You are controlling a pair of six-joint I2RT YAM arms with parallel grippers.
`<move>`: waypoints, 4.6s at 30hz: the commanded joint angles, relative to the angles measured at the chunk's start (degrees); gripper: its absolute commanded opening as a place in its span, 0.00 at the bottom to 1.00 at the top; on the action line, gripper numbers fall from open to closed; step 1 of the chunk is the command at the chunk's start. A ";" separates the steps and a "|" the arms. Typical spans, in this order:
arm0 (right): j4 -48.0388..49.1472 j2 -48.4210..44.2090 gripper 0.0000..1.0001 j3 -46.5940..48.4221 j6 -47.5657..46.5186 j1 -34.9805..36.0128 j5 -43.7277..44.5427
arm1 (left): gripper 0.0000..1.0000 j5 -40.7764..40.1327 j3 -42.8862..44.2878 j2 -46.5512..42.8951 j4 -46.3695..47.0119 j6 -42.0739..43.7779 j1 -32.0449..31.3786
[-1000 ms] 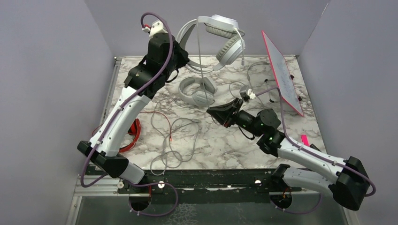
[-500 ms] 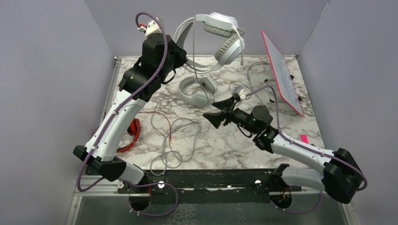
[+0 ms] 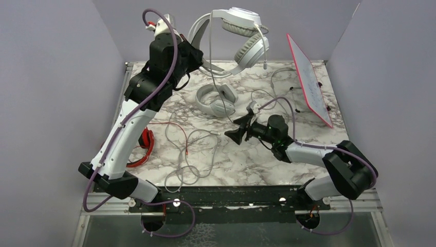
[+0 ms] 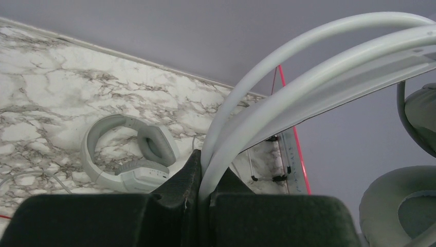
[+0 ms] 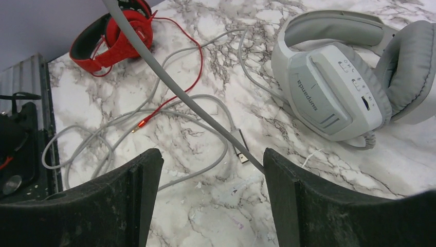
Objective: Wrap the headphones
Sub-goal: Wrap the headphones cable around the headphones.
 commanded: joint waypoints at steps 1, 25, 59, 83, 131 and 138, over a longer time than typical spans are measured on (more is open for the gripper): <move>14.30 4.08 0.75 -1.15 -4.03 0.18 0.53 | 0.00 2.39 3.98 -2.53 3.22 -1.41 0.17; 9.99 -0.97 0.00 -3.02 8.46 -14.47 -12.66 | 0.00 9.28 13.99 -6.55 -0.13 5.90 0.17; -52.54 4.38 0.00 43.85 1.22 -31.56 -11.65 | 0.00 24.90 -28.76 -27.48 -18.05 39.17 -0.18; -75.06 13.65 0.00 75.34 -2.12 -32.74 -20.05 | 0.00 -11.51 -35.48 -3.93 -15.34 36.54 -14.59; -55.89 0.63 0.00 55.48 35.09 -6.85 -19.72 | 0.00 -27.78 -5.23 16.41 -9.48 17.97 -6.79; -48.26 -5.52 0.02 47.71 37.29 -3.82 -10.09 | 0.00 -19.25 4.17 17.26 -5.42 10.69 -5.01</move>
